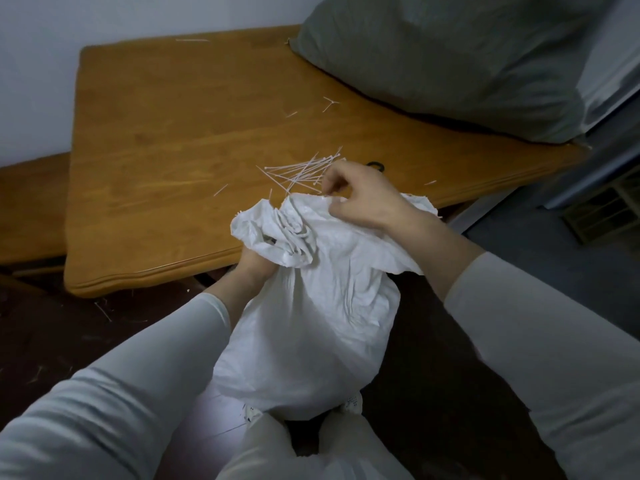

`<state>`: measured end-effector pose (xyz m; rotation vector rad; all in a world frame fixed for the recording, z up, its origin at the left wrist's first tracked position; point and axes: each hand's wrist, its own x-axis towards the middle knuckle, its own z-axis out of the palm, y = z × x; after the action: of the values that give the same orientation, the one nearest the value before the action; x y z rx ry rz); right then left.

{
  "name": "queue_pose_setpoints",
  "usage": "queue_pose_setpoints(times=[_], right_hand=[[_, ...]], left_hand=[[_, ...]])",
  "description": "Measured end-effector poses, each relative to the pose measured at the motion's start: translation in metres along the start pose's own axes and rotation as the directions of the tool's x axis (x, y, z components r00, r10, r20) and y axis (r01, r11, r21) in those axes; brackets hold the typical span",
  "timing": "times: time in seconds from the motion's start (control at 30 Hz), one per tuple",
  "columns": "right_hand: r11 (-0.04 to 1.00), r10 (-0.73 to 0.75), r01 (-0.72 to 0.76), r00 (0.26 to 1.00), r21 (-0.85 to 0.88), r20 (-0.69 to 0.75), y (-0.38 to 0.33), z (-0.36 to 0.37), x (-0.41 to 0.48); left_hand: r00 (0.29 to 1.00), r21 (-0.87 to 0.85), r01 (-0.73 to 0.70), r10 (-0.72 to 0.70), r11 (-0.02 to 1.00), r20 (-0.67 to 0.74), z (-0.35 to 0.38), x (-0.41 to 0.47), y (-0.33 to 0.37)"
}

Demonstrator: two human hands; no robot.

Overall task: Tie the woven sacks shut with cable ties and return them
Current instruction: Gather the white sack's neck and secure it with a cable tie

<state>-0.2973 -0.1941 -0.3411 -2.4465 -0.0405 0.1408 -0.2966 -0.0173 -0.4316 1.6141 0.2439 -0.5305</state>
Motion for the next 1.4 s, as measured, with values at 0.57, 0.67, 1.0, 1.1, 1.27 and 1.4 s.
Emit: queue_pose_setpoints(times=[0.57, 0.67, 1.0, 1.1, 1.27, 1.4], right_hand=[[0.795, 0.367, -0.466, 0.879, 0.389, 0.303, 0.011, 0.036, -0.009], [0.728, 0.32, -0.482, 0.868, 0.488, 0.38, 0.01, 0.052, -0.013], [0.935, 0.254, -0.284, 0.954, 0.212, 0.158, 0.012, 0.072, 0.017], [0.947, 0.211, -0.262, 0.944, 0.186, 0.254, 0.003, 0.063, 0.015], [0.925, 0.136, -0.216, 0.957, 0.314, 0.257, 0.017, 0.008, 0.0], [0.908, 0.281, -0.06, 0.822, -0.415, 0.496, 0.045, -0.001, -0.023]], left_hand=[[0.993, 0.176, -0.089, 0.102, 0.98, -0.066, 0.008, 0.004, -0.004], [0.998, 0.102, -0.022, 0.027, 0.995, -0.052, 0.008, 0.004, -0.007], [0.92, 0.08, 0.147, -0.166, 0.986, 0.355, 0.004, -0.015, -0.003], [0.999, -0.012, 0.03, -0.03, 0.999, 0.023, 0.014, -0.008, -0.014], [0.996, -0.058, 0.054, -0.058, 0.997, -0.067, 0.016, -0.004, -0.018], [0.996, -0.052, 0.037, -0.041, 0.998, -0.075, 0.016, -0.002, -0.015]])
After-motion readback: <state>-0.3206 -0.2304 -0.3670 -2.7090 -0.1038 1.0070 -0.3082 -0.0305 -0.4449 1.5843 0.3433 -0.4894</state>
